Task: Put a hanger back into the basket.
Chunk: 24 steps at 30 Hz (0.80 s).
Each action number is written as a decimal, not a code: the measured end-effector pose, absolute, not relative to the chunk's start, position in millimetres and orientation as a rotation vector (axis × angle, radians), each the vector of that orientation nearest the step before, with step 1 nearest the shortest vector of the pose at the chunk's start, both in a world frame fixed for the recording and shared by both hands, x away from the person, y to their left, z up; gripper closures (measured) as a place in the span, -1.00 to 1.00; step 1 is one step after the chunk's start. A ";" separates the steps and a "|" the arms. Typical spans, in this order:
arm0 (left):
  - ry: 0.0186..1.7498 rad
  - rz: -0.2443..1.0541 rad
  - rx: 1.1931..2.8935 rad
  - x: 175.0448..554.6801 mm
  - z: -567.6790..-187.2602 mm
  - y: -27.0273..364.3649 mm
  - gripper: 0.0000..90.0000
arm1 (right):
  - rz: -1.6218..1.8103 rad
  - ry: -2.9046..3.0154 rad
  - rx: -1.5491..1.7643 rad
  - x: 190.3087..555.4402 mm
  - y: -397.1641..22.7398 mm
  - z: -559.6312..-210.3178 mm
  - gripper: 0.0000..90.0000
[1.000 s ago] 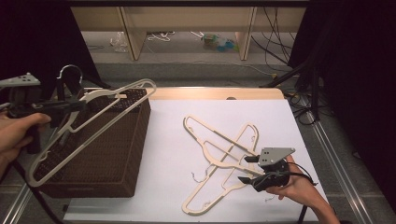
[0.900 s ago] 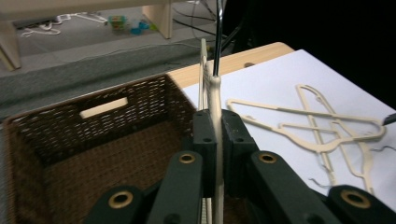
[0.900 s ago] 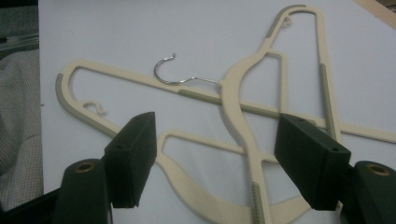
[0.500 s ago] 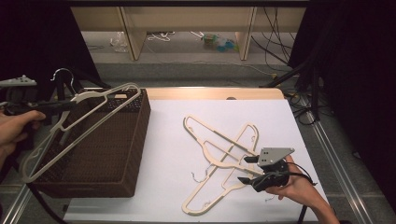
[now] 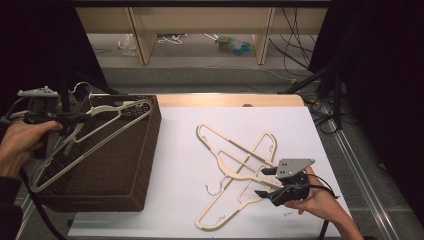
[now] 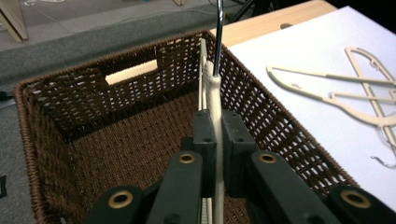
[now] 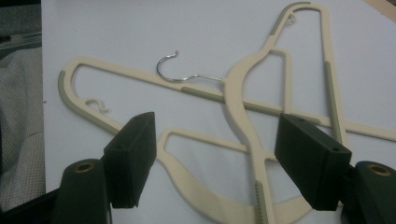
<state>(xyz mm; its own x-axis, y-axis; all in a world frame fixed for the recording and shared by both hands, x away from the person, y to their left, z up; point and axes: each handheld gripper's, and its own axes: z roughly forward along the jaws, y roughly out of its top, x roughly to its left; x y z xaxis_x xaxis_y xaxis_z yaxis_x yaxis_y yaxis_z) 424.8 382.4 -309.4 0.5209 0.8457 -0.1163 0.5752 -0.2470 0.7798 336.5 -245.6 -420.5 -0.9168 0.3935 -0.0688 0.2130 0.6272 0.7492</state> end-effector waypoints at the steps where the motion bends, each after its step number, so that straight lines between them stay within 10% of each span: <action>1: 1.160 0.422 1.941 426.5 -312.4 382.0 0.90 | 1.163 2.625 0.495 336.5 -245.5 -420.6 -0.32; 24: 1.320 0.366 2.016 436.1 -374.2 392.1 0.87 | 1.164 2.621 0.509 337.1 -245.3 -422.1 -0.40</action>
